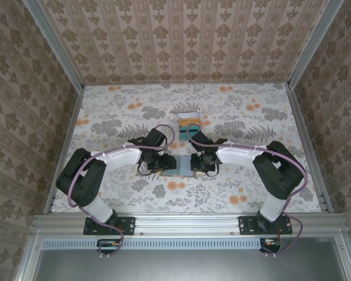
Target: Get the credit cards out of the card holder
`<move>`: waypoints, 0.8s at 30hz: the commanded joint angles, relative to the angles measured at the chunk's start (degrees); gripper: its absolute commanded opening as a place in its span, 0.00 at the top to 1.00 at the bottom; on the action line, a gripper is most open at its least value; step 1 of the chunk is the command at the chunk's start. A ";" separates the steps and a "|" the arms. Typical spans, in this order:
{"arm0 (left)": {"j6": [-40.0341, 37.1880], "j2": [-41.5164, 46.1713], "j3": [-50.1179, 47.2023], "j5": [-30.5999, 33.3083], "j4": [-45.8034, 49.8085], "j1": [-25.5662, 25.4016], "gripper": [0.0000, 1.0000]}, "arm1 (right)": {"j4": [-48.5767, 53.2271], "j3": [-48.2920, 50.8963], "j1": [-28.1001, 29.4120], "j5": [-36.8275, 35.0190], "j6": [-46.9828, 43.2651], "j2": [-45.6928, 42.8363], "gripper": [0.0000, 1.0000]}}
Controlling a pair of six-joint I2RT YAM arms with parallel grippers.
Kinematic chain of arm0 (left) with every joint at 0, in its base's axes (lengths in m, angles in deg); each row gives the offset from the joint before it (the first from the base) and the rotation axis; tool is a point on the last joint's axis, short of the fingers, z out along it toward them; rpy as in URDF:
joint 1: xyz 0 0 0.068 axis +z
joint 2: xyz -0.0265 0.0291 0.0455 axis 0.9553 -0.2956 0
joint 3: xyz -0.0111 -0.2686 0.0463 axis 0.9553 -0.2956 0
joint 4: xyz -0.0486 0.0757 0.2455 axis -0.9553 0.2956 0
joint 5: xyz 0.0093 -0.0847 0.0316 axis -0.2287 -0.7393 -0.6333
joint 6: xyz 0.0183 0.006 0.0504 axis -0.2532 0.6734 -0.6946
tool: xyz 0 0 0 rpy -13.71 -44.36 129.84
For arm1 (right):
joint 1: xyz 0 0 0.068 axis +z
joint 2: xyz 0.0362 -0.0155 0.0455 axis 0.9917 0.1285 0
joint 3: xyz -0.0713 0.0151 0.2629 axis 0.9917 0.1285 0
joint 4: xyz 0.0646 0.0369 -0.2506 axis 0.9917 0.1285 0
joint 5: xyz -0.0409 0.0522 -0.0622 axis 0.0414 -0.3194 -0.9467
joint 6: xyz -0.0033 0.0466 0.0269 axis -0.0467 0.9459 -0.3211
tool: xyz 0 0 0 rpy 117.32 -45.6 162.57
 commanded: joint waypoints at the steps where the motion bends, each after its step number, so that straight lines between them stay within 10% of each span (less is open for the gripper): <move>1: -1.59 -1.48 0.64 -4.04 -3.28 -0.61 0.44 | -2.03 0.58 0.33 1.10 0.30 4.28 0.80; 24: -4.49 0.23 5.36 -5.32 -0.69 -2.61 0.16 | -1.34 0.64 0.28 0.42 0.25 3.34 0.79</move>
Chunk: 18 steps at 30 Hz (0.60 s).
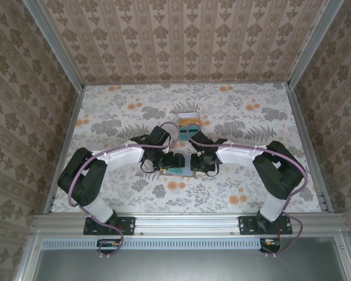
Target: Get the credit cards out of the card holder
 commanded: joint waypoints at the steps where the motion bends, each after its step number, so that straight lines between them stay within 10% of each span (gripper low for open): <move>1: -1.55 0.79 1.69 -1.37 0.13 -0.62 0.15 | -1.37 0.79 0.24 0.40 0.23 3.20 0.79; 18: -1.92 5.70 -0.90 3.53 3.88 2.66 0.00 | 2.26 0.05 -2.31 -2.62 -2.14 -4.49 0.69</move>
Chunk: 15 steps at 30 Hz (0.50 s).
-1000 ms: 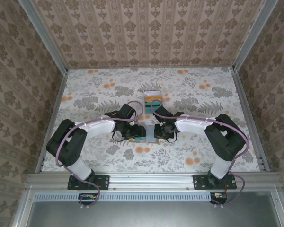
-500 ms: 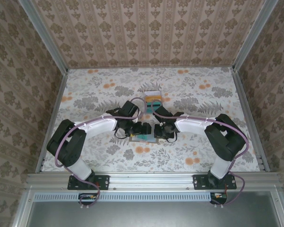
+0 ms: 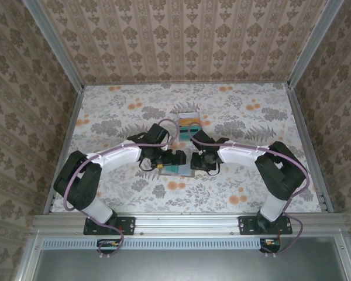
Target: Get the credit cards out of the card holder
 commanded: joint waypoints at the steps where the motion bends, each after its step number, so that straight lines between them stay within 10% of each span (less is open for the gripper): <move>1: -0.97 2.70 -1.41 1.72 1.83 1.79 0.02 | 1.41 -0.20 -0.73 -1.27 -1.49 -3.28 0.69; 15: -1.20 -1.53 -2.35 2.37 -0.04 3.78 0.62 | -7.83 -4.39 1.60 8.44 2.38 0.63 0.72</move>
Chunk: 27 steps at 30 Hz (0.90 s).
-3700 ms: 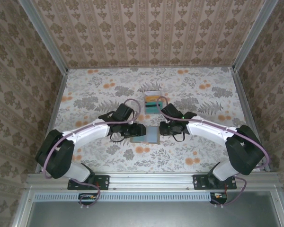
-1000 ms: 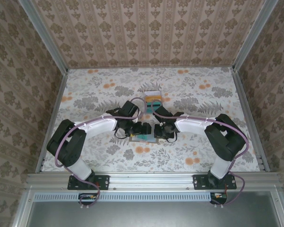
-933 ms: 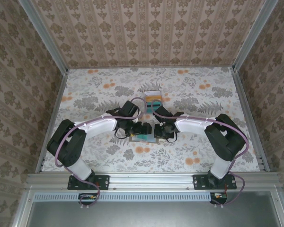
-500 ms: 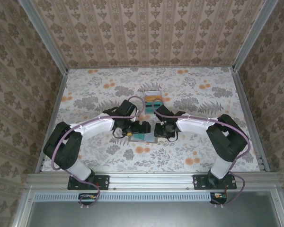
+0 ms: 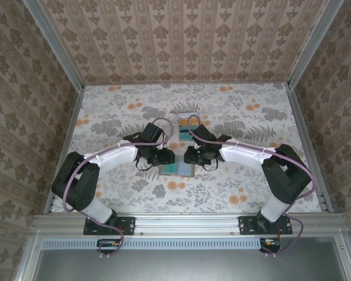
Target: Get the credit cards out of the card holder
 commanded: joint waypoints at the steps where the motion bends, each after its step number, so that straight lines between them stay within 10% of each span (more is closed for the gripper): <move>1: -0.96 -1.47 -0.87 0.71 0.09 0.78 0.63 | -2.62 -1.56 0.50 3.36 2.37 2.77 0.72; 27: -0.97 -3.50 -4.23 -0.03 -2.20 2.03 0.73 | -10.74 -3.97 1.17 11.30 8.49 12.77 0.76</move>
